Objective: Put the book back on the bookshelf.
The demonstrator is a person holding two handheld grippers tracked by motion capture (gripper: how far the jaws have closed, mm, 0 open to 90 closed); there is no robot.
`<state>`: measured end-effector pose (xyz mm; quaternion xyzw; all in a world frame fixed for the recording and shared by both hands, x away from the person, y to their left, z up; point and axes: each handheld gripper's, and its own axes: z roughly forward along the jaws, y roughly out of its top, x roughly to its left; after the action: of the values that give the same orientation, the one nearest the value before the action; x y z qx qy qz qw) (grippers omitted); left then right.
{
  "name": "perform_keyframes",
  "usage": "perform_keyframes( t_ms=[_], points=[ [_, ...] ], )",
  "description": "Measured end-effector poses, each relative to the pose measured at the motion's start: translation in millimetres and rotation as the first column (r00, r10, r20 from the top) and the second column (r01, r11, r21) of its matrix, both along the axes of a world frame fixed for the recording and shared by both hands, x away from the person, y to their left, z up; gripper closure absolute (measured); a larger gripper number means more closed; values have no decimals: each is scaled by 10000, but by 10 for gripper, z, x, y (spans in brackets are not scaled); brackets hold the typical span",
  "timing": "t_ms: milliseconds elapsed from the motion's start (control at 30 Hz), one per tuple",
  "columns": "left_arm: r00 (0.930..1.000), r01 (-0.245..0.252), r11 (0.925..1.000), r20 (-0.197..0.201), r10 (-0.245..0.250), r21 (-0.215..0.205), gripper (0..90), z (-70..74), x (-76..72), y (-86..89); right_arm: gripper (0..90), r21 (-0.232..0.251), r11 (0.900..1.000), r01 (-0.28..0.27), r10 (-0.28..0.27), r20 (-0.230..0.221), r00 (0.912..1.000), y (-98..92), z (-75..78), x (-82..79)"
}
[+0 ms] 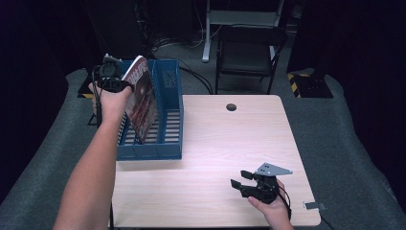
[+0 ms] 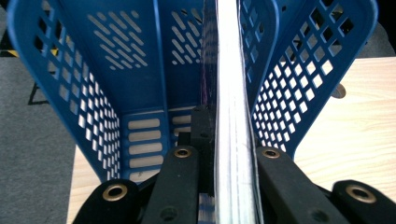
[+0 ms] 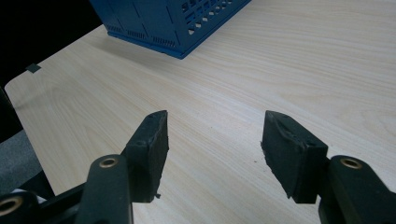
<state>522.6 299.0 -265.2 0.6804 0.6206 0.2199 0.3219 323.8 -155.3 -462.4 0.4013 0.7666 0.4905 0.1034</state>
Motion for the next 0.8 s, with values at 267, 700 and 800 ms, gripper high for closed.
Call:
perform_keyframes(
  t_ms=[267,700,800],
  points=[
    [9998,-103,9999,-182,104,70,842,-177,12,9,411,68,10000,-47,47,56,10000,-4,-7,14],
    [9997,-177,9997,-180,179,151,841,-457,11,11,412,29,10000,-78,78,29,10000,12,-10,29],
    [9998,-172,9997,-94,174,201,841,-467,4,3,412,34,9999,-95,95,28,10000,16,-13,33]
  ],
)
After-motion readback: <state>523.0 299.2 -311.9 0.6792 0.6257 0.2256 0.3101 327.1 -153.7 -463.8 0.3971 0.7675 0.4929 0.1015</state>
